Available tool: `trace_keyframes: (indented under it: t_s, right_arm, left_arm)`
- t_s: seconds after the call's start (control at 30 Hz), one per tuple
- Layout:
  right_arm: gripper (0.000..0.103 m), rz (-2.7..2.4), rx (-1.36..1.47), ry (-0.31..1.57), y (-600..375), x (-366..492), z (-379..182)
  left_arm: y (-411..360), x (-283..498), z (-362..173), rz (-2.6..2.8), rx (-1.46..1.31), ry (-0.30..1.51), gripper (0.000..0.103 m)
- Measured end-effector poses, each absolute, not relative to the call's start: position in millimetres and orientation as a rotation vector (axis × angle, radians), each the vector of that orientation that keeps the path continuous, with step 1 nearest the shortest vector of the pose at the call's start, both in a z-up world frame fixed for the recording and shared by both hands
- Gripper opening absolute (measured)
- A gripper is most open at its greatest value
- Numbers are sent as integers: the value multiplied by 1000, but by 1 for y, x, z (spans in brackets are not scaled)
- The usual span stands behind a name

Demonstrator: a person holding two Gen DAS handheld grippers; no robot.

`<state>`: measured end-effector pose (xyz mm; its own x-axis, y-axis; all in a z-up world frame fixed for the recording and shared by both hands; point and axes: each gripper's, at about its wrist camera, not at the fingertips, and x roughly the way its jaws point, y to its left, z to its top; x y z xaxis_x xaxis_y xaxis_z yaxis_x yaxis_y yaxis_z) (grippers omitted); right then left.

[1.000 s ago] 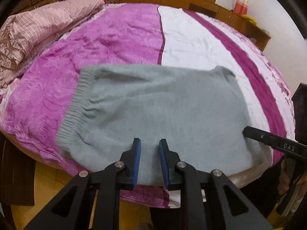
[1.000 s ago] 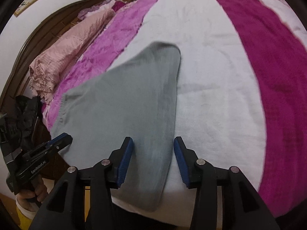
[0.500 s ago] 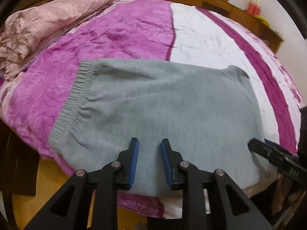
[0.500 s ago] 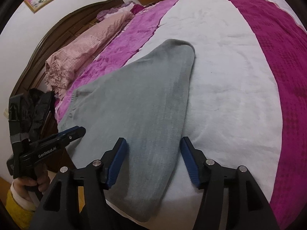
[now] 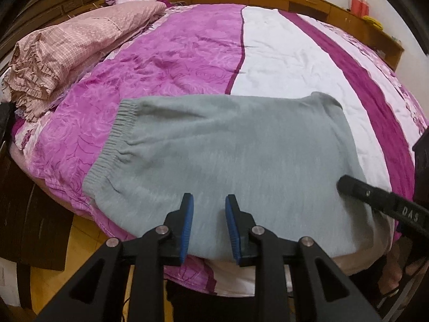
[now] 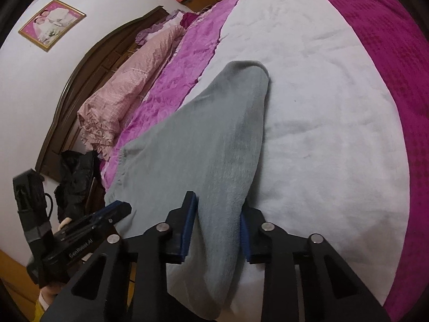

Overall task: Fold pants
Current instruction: 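Grasp the end of the grey pants leg with the right gripper, then lift the leg end with the right gripper, fold it over, and release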

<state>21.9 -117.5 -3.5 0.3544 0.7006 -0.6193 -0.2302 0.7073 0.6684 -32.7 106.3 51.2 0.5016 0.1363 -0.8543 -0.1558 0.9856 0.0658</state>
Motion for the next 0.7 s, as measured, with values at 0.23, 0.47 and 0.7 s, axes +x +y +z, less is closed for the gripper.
trace_keyframes:
  t_s: [0.23,0.47,0.7]
  right_arm:
    - [5,617,497,997,-112,17,23]
    - [4,624,426,934,-90,9,64]
    - [4,632,339,902,-68,1,88]
  left_arm:
    - [108,-33,50,115,35,1012,25]
    - [113,-36,39,27,-3,1025,25]
    - [122,-44,34,-24,-44,1007,25]
